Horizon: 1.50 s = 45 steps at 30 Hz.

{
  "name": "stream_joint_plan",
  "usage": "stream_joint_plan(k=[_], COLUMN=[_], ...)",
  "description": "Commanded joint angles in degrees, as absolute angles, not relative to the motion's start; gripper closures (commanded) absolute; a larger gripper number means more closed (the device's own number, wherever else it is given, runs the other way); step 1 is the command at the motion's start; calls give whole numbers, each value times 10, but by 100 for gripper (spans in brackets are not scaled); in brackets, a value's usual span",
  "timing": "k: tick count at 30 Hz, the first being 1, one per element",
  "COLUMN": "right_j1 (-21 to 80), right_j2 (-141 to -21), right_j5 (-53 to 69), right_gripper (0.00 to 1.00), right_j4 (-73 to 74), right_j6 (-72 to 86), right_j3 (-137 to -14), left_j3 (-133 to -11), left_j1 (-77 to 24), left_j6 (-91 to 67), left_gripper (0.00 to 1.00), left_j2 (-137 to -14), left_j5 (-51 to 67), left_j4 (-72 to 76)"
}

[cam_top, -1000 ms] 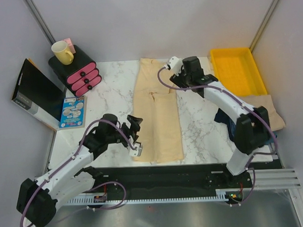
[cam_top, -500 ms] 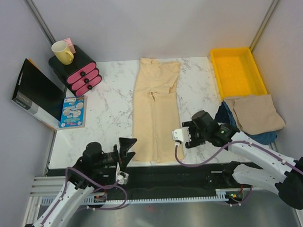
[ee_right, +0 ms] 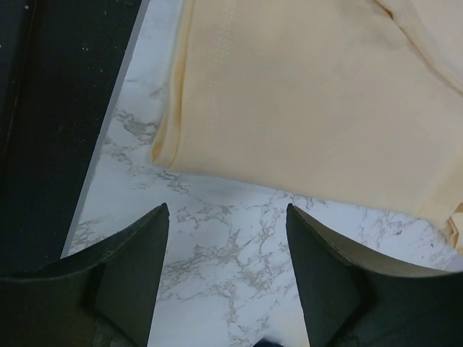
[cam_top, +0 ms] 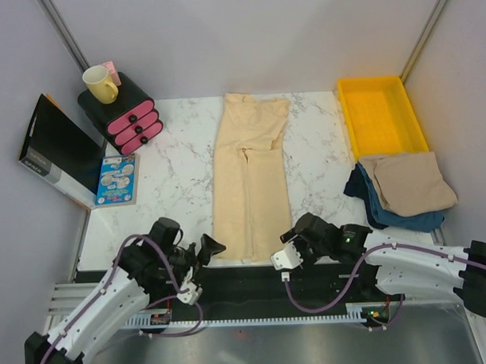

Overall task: Fold and stack the t-shirts
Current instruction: Rotate the tshirt 90 degrees

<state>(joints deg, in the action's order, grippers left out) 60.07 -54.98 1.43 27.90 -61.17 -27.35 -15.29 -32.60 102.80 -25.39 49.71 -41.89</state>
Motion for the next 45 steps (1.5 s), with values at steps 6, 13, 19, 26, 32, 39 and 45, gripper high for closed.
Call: stream_joint_plan(k=[6, 13, 19, 26, 32, 39, 45], right_j1=[626, 625, 625, 625, 628, 628, 628], right_j2=[-591, -588, -563, -617, -634, -633, -625], right_j5=[-10, -21, 57, 127, 133, 118, 105], right_gripper=[28, 24, 16, 16, 17, 19, 20], right_j4=[157, 150, 224, 340, 310, 288, 287], right_j6=[-581, -572, -572, -541, -555, -548, -546], right_j3=[-256, -238, -269, -368, -347, -315, -302], left_j3=[-186, -110, -107, -134, -144, -139, -193], left_j1=[-325, -325, -325, -325, -325, -325, -325], left_j6=[1139, 1101, 1059, 1031, 1026, 1017, 965], left_gripper=[0, 0, 0, 0, 0, 0, 0], left_j2=[-430, -413, -417, -442, -489, -547, -523], left_j5=[496, 460, 421, 410, 385, 359, 375], left_j4=[-383, -245, -207, -207, -172, -70, -101])
